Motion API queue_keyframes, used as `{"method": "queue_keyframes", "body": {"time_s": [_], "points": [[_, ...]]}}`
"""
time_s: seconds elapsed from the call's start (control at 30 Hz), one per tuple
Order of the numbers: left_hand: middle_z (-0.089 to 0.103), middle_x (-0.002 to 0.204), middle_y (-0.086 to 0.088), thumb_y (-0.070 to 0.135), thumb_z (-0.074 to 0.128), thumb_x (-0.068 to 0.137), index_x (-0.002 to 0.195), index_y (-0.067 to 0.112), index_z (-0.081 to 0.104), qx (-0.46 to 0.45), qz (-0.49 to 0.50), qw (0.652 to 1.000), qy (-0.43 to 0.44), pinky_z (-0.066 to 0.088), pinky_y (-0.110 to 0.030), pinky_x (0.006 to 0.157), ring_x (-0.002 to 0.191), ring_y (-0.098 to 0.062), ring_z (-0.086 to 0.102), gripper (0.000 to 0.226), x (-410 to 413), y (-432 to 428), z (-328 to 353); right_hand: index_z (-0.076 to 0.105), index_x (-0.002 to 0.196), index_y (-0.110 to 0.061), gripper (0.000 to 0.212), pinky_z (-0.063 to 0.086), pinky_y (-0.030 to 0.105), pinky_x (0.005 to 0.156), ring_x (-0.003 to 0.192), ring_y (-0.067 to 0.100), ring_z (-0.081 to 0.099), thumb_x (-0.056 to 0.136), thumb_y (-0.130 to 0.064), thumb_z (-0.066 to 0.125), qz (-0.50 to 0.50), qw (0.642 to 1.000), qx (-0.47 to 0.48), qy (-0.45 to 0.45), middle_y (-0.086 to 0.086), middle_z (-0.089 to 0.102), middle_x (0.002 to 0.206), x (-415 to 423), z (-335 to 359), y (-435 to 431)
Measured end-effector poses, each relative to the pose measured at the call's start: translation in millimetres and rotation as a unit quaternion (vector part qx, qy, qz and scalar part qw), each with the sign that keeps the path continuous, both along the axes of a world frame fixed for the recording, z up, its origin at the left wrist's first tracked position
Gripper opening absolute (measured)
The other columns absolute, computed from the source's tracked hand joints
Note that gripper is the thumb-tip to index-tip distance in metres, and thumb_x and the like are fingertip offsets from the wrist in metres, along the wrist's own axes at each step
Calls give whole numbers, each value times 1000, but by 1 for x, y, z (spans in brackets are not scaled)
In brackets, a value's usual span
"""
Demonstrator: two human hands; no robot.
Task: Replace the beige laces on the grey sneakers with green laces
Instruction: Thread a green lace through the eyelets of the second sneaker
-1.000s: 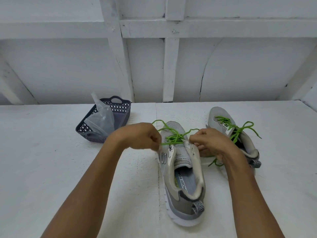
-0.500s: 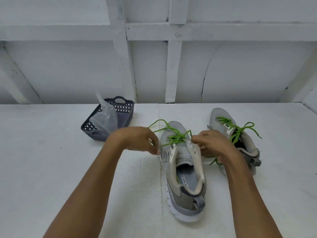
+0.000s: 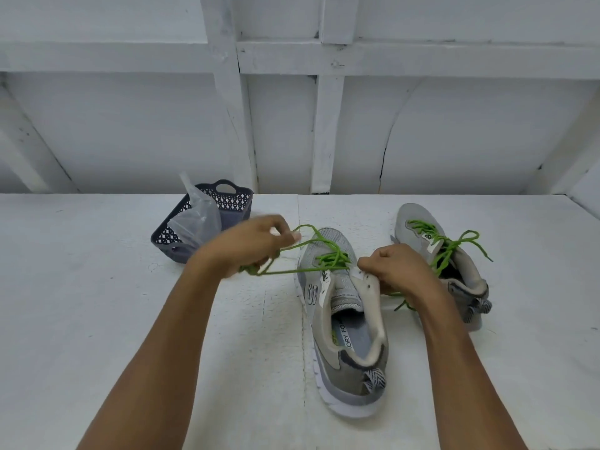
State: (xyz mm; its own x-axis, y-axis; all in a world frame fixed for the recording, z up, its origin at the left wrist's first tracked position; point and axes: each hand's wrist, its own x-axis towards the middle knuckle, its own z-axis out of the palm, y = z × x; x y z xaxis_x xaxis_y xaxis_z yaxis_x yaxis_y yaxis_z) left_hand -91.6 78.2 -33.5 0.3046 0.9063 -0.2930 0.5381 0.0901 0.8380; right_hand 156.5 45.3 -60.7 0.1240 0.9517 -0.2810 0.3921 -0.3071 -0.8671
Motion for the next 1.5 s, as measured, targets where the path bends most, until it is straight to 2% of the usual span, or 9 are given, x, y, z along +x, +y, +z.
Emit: {"method": "queue_keyframes", "body": {"time_s": [0.07, 0.13, 0.37, 0.53, 0.73, 0.93, 1.2, 1.4, 1.5], "points": [[58, 73, 6, 43, 67, 90, 93, 22, 70, 8, -110, 988, 112, 35, -22, 48, 57, -10, 40, 22, 4, -5, -6, 58, 72, -1, 15, 40, 13, 39, 34, 5, 50, 83, -7, 66, 3, 1000, 0, -2, 3, 55, 51, -1, 0, 0], [54, 62, 14, 35, 71, 90, 90, 20, 74, 24, -164, 982, 96, 33, -17, 49, 53, -6, 40, 15, 7, -7, -4, 57, 71, -2, 16, 38, 12, 38, 34, 3, 48, 83, -8, 66, 3, 1000, 4, -13, 4, 54, 54, 1, -1, 1], [62, 75, 5, 22, 70, 91, 101, 18, 66, 10, -115, 983, 140, 43, -25, 49, 59, -11, 48, 12, -1, 6, -4, 60, 77, 0, 10, 42, 14, 40, 38, 2, 52, 85, -4, 64, 17, 1000, 5, 12, 6, 58, 60, 3, 0, 1], [68, 101, 5, 34, 61, 95, 101, 21, 67, 111, -118, 950, 267, 54, -37, 86, 93, -16, 63, 16, 8, 13, -11, 71, 90, -5, 9, 49, 22, 56, 68, 9, 59, 85, -12, 67, 76, 997, 12, -7, 3, 67, 81, 2, 5, 11], [68, 95, -2, 40, 64, 91, 93, 17, 67, 139, -143, 953, 229, 49, -37, 79, 90, -20, 61, 23, 48, 10, -20, 72, 78, -15, 7, 43, 23, 59, 61, 8, 53, 77, -9, 75, 151, 982, 39, -103, -6, 63, 68, -19, 3, 32], [65, 85, 5, 40, 66, 90, 95, 19, 66, 136, -79, 976, 148, 47, -32, 70, 77, -11, 57, 21, 49, 13, -30, 60, 80, -12, 14, 43, 23, 54, 67, 14, 58, 90, -2, 60, 81, 986, 26, 141, 4, 67, 77, -8, 13, 42], [67, 81, 4, 36, 74, 84, 90, 26, 76, 111, -10, 990, 90, 43, -23, 65, 72, -7, 55, 11, 71, 19, -39, 63, 88, -9, 17, 52, 34, 71, 66, 20, 58, 99, -12, 52, 90, 954, 99, 268, 2, 59, 67, 16, 36, 53], [63, 76, 6, 17, 63, 90, 85, 13, 70, 141, 50, 987, 57, 42, -26, 66, 68, -7, 52, 10, 72, 16, -35, 69, 95, -9, 23, 55, 31, 69, 68, 18, 63, 102, -16, 49, 85, 969, 99, 209, 3, 66, 70, 22, 30, 56], [70, 83, -3, 12, 56, 91, 79, 13, 63, 72, 93, 993, -24, 45, -28, 71, 74, -12, 58, 14, 67, 11, -34, 68, 91, -11, 21, 55, 28, 63, 65, 16, 62, 100, -12, 49, 40, 985, 99, 133, 3, 66, 70, 21, 19, 59]]}}
